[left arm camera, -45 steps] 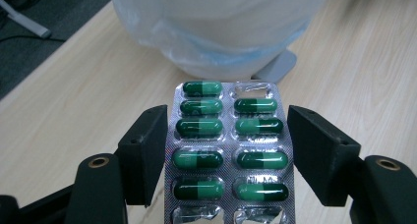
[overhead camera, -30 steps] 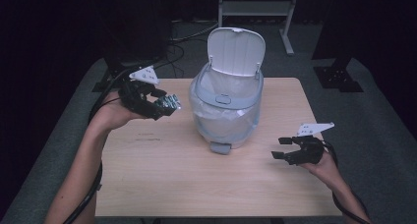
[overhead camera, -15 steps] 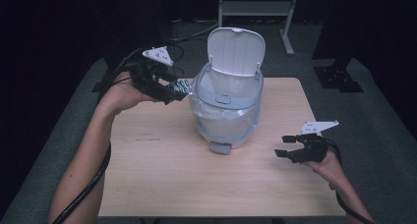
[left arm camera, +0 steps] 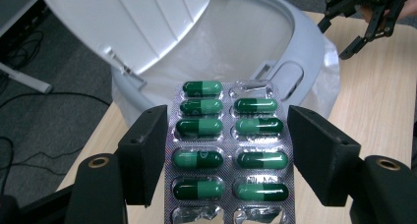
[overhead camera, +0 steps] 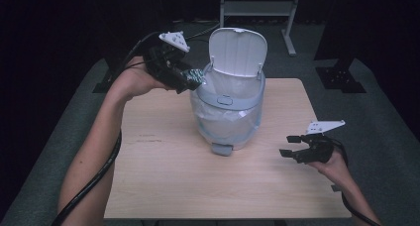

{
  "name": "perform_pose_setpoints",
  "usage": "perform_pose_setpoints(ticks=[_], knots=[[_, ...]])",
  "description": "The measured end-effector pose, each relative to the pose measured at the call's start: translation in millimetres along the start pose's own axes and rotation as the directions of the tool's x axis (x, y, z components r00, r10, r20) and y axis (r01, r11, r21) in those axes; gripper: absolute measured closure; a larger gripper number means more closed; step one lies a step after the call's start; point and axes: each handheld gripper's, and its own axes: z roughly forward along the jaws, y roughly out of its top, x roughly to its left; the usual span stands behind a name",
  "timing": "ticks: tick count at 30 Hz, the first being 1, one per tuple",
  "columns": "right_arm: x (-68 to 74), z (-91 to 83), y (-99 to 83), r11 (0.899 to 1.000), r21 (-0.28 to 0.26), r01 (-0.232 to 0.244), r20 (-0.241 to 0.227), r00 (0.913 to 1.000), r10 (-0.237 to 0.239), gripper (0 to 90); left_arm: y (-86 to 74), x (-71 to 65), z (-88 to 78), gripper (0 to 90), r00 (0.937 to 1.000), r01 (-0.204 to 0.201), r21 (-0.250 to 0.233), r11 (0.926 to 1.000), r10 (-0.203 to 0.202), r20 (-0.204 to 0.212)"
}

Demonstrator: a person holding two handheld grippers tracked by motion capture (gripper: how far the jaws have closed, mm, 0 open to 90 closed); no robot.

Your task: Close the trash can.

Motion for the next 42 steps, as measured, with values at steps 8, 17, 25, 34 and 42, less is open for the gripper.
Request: perform_pose_setpoints(ticks=[8, 17, 25, 34, 42], knots=[[0.4, -4.2, 2.3, 1.000, 0.005, 0.001, 0.009, 1.0000, -0.001, 30.0, 14.2, 7.4, 16.2, 33.3, 0.9998, -0.009, 0.010, 0.9999, 0.009, 0.017], [1.7, -7.3, 5.9, 1.000, -0.004, 0.009, 0.012, 0.9999, -0.009, 30.1, 22.2, 17.2, 38.6, 33.3, 0.9994, -0.011, 0.027, 0.9996, 0.010, 0.032], [0.7, -9.5, 6.7, 1.000, -0.011, 0.013, 0.013, 0.9998, -0.013, 30.1, 31.8, 23.3, 57.7, 33.3, 0.9980, -0.017, 0.024, 0.9996, 0.015, 0.062], [-0.9, -12.4, 4.6, 1.000, -0.010, 0.004, 0.020, 0.9998, -0.004, 30.1, 42.5, 25.9, 75.5, 33.3, 0.9959, -0.034, 0.023, 0.9992, 0.032, 0.085], [-0.6, -17.2, 6.0, 1.000, -0.009, 0.005, 0.029, 0.9996, -0.005, 30.1, 44.5, 28.7, 90.5, 33.3, 0.9952, -0.016, 0.015, 0.9998, 0.014, 0.096]])
